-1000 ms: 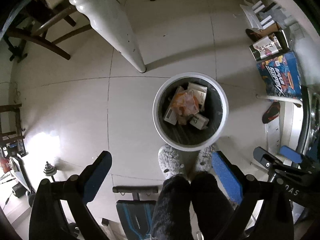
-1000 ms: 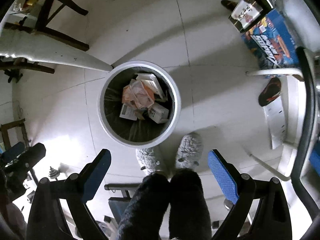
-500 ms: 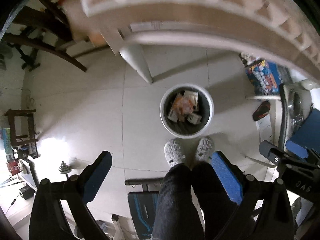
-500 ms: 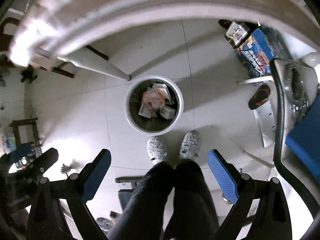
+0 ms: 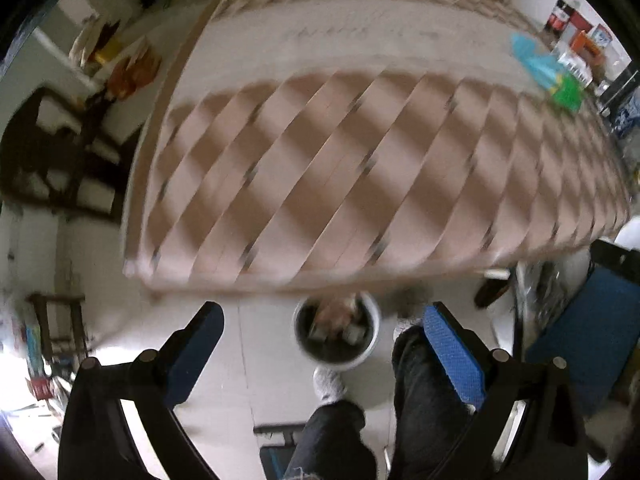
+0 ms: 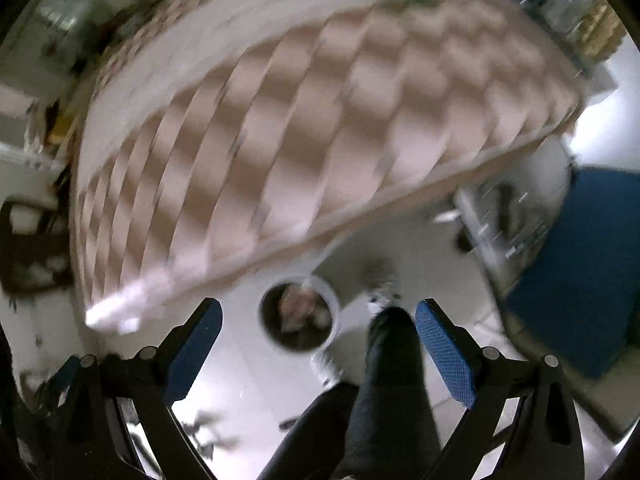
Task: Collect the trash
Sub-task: 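Swing both tools back over the table, then grasp the blue-green snack bag with the left tool while the right tool grasps the white paper box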
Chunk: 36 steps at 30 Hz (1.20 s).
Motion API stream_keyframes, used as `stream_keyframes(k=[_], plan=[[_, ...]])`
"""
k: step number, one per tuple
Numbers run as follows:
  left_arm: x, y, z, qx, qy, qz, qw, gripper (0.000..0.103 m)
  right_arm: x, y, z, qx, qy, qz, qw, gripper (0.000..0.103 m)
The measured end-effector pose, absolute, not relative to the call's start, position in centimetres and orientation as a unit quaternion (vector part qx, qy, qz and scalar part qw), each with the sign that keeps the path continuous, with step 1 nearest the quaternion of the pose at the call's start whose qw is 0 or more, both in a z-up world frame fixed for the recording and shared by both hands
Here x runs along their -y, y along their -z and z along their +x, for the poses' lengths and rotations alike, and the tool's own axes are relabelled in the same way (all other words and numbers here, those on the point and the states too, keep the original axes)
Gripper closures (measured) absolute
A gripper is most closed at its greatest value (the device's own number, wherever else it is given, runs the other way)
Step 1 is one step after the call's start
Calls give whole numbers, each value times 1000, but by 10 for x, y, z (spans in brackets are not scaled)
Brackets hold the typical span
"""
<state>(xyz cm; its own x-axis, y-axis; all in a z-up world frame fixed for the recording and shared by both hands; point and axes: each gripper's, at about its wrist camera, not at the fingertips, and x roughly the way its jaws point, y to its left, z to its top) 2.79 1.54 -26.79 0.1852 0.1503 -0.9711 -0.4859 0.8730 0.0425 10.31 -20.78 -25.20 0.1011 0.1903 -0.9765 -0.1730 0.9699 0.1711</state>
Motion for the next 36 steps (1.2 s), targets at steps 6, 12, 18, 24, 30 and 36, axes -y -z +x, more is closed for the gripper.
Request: stream_keyframes(k=[6,12,18,24,30,36], plan=[[-3,254,168,-596,-216,-129,763,1,272,217,271,-631,-60,47,772,5],[-8,275,296,-614,-238,-124,742,1,309,210,428,-628,-25,109,770,3],[-16,313,371,-643,-251,-123,713,1,294,225,552,-616,-7,105,780,0],[-14,327,402,-658,-243,-139,699,1,272,267,611,-647,-10,79,758,0],[14,301,424,-640,-177,-210,717,1,258,296,617,-687,-42,33,724,17],[60,302,451,-639,-90,-296,704,1,298,299,602,-697,-30,39,715,16]])
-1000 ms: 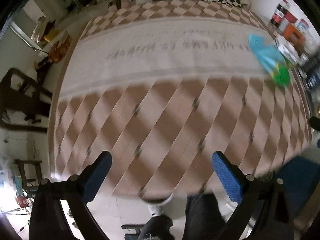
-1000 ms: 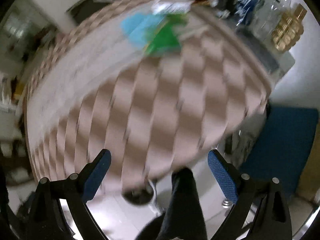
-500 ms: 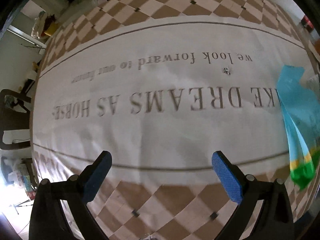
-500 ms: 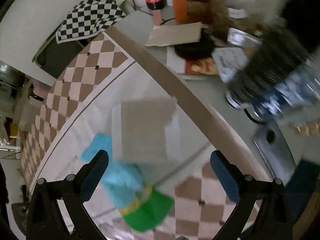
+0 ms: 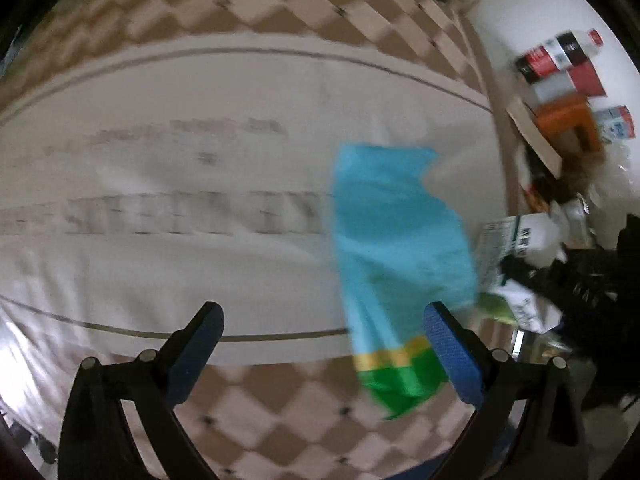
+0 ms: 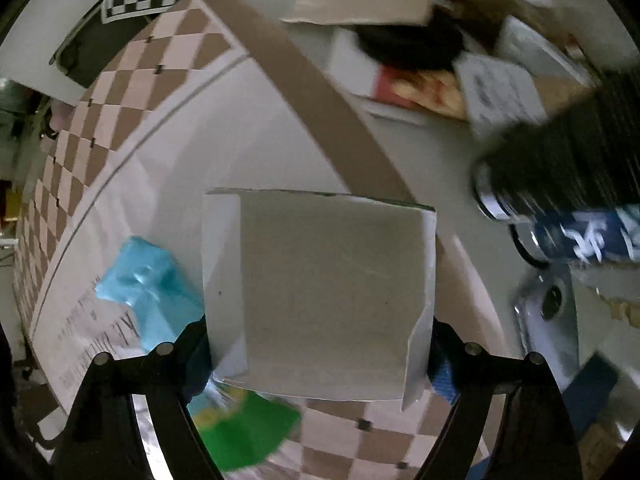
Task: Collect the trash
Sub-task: 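Grasp the blue-green snack bag with the left tool while the right tool grasps the white paper box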
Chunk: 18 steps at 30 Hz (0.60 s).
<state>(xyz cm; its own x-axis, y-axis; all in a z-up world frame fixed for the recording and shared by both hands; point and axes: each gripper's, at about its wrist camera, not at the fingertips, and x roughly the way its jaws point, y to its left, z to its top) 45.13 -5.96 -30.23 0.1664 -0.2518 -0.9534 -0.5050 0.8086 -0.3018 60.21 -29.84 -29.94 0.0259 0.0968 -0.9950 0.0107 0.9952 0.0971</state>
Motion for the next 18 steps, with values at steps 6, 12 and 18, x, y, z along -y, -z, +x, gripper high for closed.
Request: stream_keyframes(k=[6,12,18], plan=[[86,334,467,-662,-66,-316,677,45,313,303,597,-698,-25,46,714,16],[86,315,469,-647,-84,-281,704,96,306,306,590,-696,-24,31,717,16],[65,294,452,-626,-108,-240,734,102,301,303,579,-690,-36,28,722,17]])
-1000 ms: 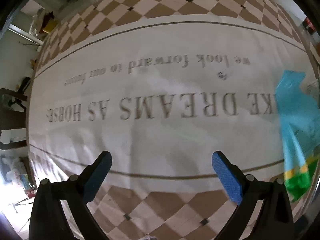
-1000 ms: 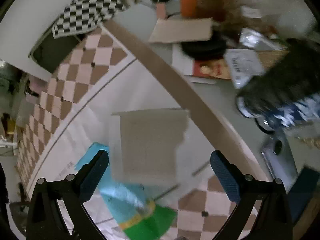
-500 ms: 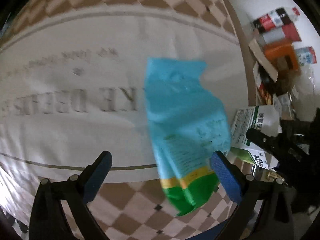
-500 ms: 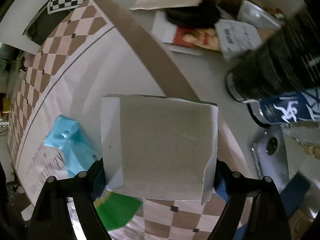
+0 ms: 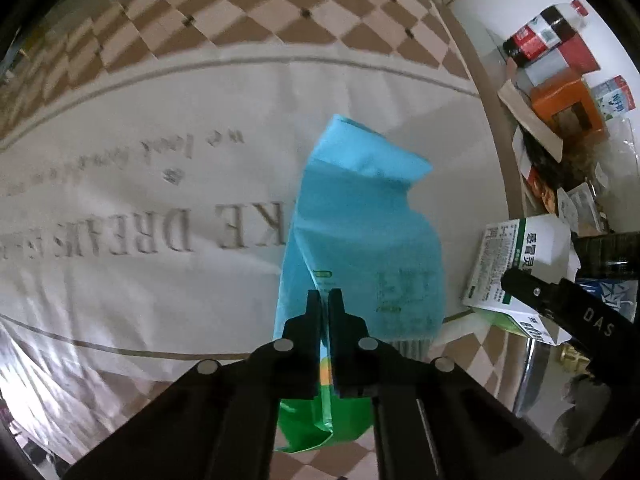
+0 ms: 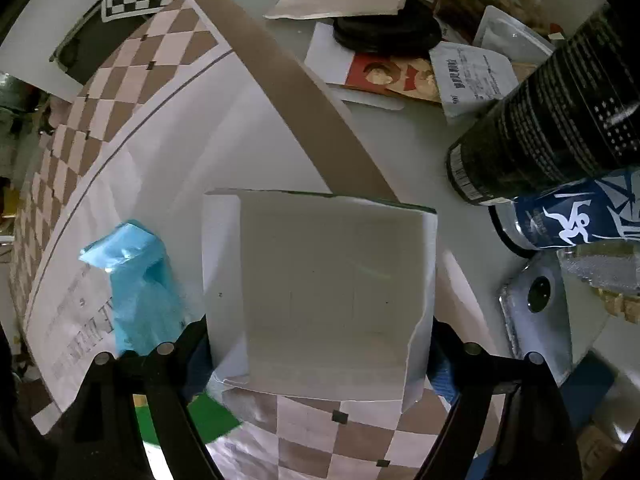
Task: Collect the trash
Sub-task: 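Grasp the blue-green snack bag with the left tool while the right tool grasps the white paper box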
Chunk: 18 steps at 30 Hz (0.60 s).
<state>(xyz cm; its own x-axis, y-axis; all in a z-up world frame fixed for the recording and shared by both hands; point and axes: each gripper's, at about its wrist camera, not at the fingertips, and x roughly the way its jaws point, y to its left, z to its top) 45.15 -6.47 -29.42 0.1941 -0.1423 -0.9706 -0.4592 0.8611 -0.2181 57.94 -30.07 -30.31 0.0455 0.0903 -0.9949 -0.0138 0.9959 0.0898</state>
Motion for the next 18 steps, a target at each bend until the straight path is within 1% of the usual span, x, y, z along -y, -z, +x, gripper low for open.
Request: stream_keyframes(k=[10,12,18], plan=[[27,236,407,-573,-142,-209,780,103,283,281,548,-665,-80,4,742,17],[27,231,404,-567,-148,-202,785,103,276,273,541,-660,-93,2,746,18],[13,212,360,-548,-177,-179,797,103,257,258,509,-651,-133,1,747,18]])
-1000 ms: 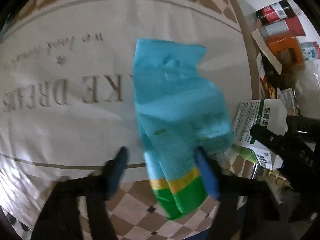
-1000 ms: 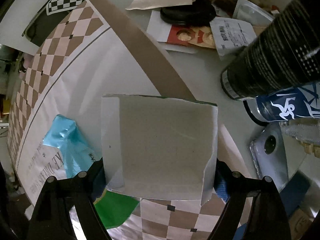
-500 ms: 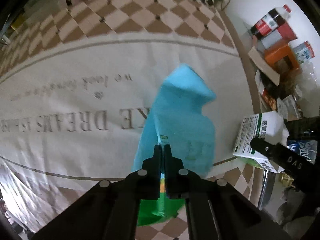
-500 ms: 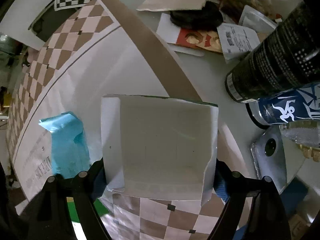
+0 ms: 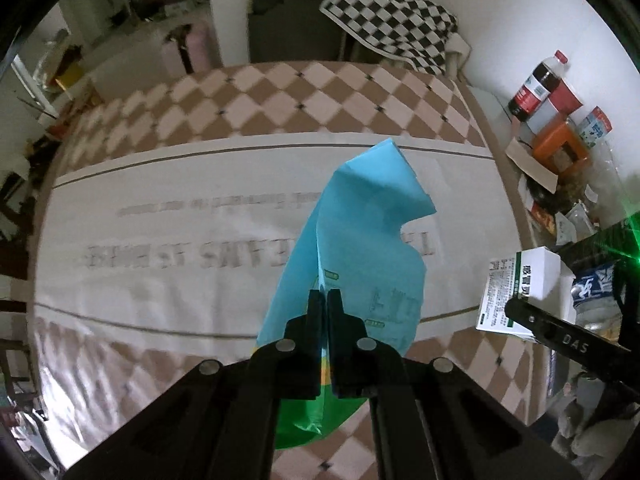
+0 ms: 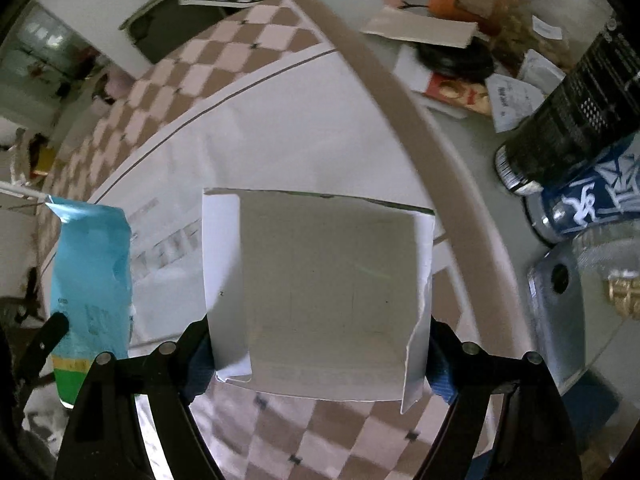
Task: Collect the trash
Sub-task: 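Grasp the blue-green snack bag with the left tool while the right tool grasps the white paper box, then carry the snack bag and paper box over the bin and release both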
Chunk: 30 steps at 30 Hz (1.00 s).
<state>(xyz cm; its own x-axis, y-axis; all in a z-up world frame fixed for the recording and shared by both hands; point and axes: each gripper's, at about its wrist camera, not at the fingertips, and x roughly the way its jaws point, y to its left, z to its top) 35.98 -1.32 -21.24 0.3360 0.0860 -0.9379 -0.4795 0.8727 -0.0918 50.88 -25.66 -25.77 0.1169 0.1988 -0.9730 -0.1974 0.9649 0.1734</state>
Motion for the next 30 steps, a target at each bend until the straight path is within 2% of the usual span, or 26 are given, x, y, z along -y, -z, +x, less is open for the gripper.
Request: stream_keyframes(k=[10,19,25,30], plan=[[-8,196,227,-535,-213,-182,797,103,224,229,390,-635,-206,2,745,18],[-21,206,71,-524,-191,-191,808,103,201,226,216,-628,-228,-8,744,18],[-23,246,-25,-552,-176,-225,783,103,202,255,89,-656,-209,-4,725,18],[-26,305,-82,-593,-185,-269,736,103,205,319,9,-709,-188,4,680,18]])
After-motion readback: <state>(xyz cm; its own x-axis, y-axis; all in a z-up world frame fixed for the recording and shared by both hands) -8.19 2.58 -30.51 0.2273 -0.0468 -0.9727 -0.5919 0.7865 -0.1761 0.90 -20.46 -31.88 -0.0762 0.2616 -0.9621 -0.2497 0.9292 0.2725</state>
